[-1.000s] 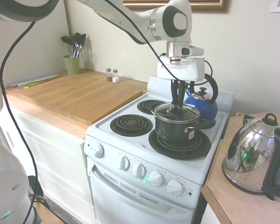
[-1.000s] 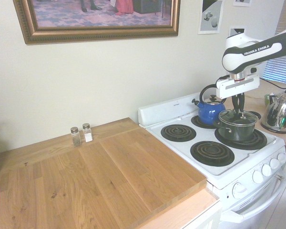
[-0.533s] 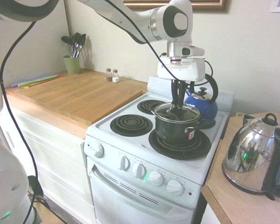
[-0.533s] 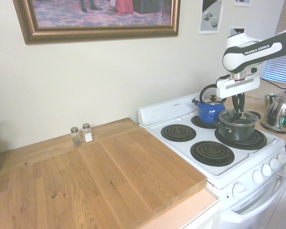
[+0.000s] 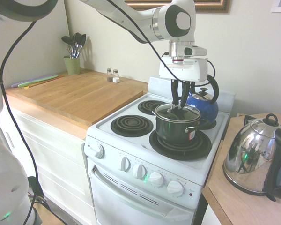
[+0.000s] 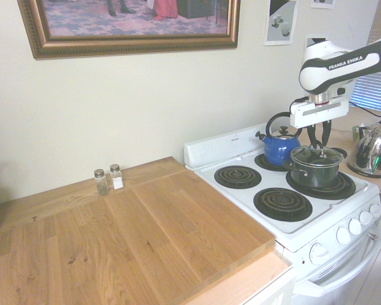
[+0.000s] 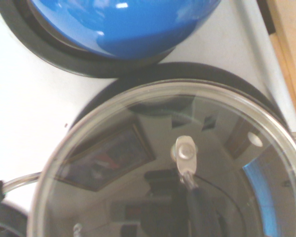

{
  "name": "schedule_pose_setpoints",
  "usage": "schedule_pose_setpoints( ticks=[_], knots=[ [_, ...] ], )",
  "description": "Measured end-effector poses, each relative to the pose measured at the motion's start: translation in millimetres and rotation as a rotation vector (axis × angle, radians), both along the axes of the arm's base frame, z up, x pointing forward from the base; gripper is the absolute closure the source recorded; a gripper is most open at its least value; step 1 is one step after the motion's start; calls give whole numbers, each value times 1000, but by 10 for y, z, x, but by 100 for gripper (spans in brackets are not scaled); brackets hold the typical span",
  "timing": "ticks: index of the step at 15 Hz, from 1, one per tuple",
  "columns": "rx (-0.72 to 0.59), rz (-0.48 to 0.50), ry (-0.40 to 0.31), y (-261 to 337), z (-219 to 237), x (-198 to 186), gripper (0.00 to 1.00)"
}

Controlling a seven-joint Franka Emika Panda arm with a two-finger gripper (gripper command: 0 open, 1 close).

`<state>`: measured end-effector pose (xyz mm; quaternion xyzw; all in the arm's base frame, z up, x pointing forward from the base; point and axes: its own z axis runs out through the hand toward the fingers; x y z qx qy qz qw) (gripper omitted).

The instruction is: Cover the lid of the pot

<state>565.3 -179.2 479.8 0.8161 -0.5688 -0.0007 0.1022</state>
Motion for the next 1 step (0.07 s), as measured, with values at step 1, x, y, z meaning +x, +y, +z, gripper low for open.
schedule_pose_setpoints(
  ticks=[1],
  knots=[
    [7,5,-21,16,115,-30,0]
  ],
)
